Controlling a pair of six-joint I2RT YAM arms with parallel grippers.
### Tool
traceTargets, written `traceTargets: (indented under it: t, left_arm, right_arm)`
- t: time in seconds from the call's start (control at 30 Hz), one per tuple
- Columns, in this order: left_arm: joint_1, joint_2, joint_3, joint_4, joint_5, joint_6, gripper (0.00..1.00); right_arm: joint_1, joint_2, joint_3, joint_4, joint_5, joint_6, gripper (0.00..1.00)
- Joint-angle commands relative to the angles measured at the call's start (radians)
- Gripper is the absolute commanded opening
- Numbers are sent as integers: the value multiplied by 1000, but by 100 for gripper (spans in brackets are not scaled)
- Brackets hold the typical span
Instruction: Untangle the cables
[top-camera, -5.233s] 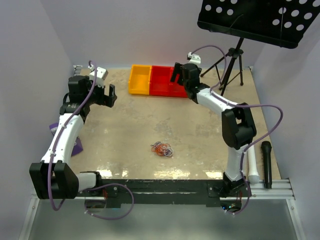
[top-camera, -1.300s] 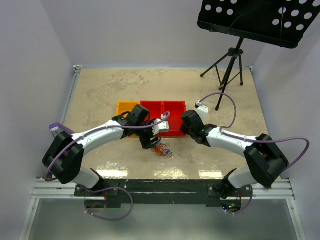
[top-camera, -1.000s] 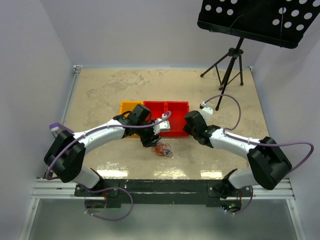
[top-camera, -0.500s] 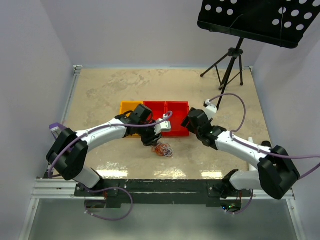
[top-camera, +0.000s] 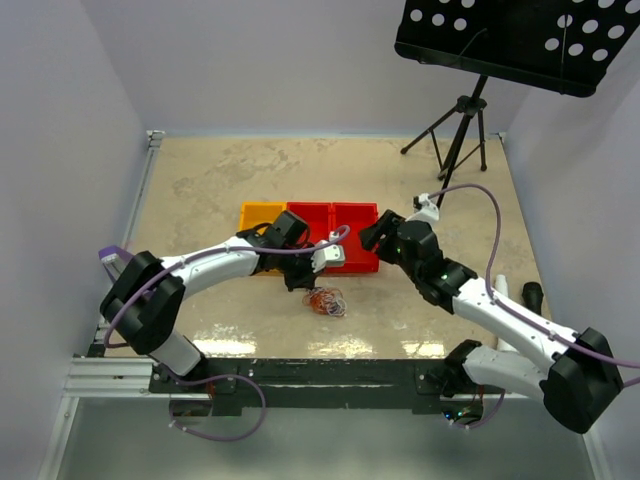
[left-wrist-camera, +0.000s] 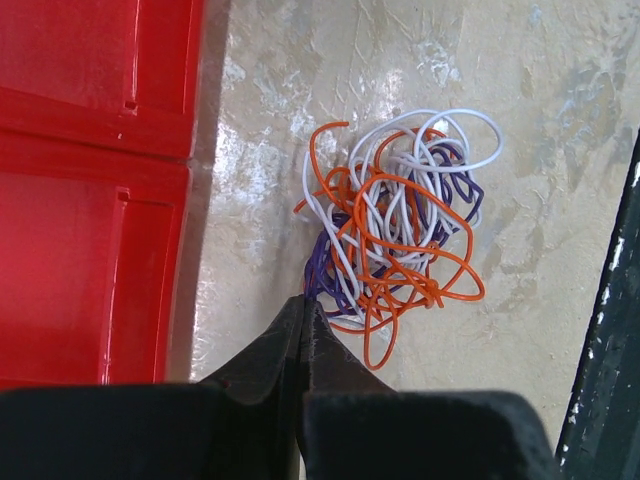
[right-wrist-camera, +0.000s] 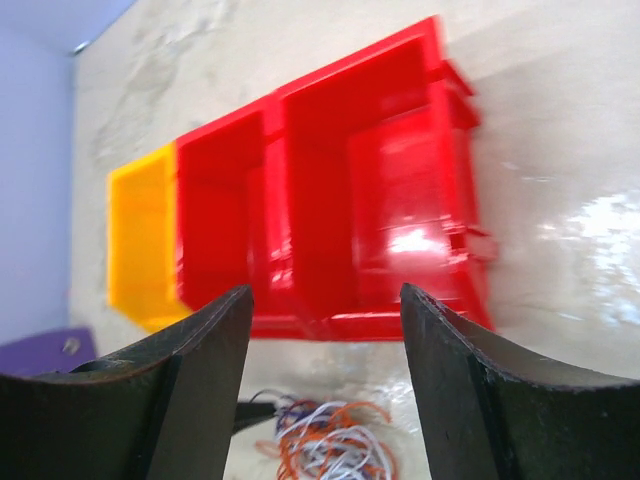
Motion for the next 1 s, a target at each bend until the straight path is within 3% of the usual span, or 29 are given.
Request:
traceTargets:
  t: [0.0, 0.27, 0.57, 0.97]
  left_arm:
    - [-5, -6, 68, -18, -3, 2, 0]
    - [-5, -184, 232, -179, 16, -27, 0]
    - [-7, -278, 304, -285, 46, -67, 0]
    - [-4, -341, 254, -316, -27, -40, 0]
  right_arm:
    - [0, -40, -55, 158, -207, -98, 66]
    - [6, -146, -192, 295, -392, -219, 65]
    - [58, -173, -172, 318, -421, -309, 71]
    - [225, 95, -215, 398, -298, -204, 63]
